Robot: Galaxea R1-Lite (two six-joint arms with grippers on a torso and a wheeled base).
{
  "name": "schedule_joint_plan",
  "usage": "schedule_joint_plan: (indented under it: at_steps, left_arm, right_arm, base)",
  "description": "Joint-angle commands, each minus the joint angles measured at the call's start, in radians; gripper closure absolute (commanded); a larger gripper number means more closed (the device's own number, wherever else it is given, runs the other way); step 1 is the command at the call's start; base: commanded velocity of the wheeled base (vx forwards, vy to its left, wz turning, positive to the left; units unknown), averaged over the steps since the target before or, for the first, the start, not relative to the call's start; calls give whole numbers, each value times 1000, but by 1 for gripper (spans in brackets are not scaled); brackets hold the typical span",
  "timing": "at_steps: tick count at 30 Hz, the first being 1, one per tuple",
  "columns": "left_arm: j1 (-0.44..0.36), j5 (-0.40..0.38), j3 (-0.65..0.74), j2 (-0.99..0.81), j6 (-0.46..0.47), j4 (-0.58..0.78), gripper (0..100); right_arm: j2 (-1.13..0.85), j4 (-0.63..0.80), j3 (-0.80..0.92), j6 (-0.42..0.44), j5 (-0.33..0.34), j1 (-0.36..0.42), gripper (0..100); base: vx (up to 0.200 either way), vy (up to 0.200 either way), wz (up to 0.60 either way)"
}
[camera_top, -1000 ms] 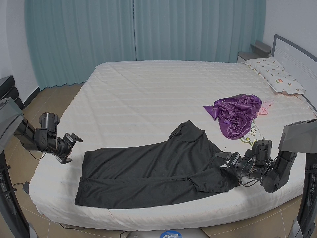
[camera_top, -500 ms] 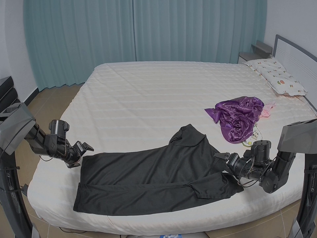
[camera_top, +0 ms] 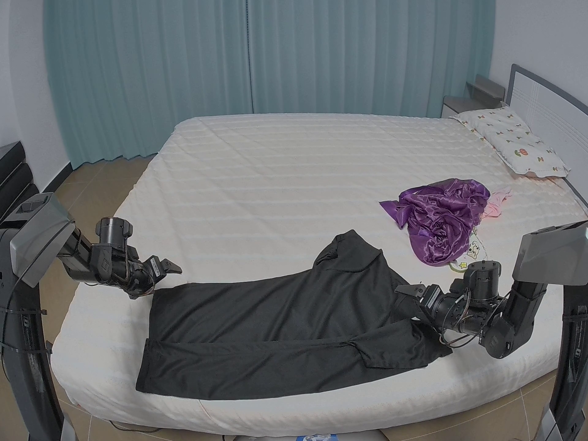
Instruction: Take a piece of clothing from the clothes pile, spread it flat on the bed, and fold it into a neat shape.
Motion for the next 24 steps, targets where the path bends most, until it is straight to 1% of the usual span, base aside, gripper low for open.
schedule_joint_plan:
  at_steps: [1, 8, 12, 19, 20, 24]
  left_arm:
    - [39, -73, -13, 43, 25, 1, 0]
    - [53, -93, -13, 49, 39, -2, 0]
    - [53, -91, -4, 75, 99, -35, 0]
    - [52, -91, 4, 79, 113, -42, 0]
    - [50, -90, 4, 79, 114, -42, 100]
    - [52, -91, -3, 83, 100, -41, 100]
  right_arm:
    - [13, 0, -1, 0, 2, 0, 0]
    - [14, 0, -1, 5, 5, -1, 0]
    - [16, 0, -2, 9, 7, -1, 0]
    - [28, -5, -10, 8, 5, 6, 0]
    - [28, -6, -10, 8, 5, 6, 0]
    - [33, -5, -42, 3, 2, 13, 0]
  base:
    - [0, 0, 0]
    - [0, 0, 0]
    - [0, 0, 0]
    - [0, 0, 0]
    - [0, 0, 0]
    - [0, 0, 0]
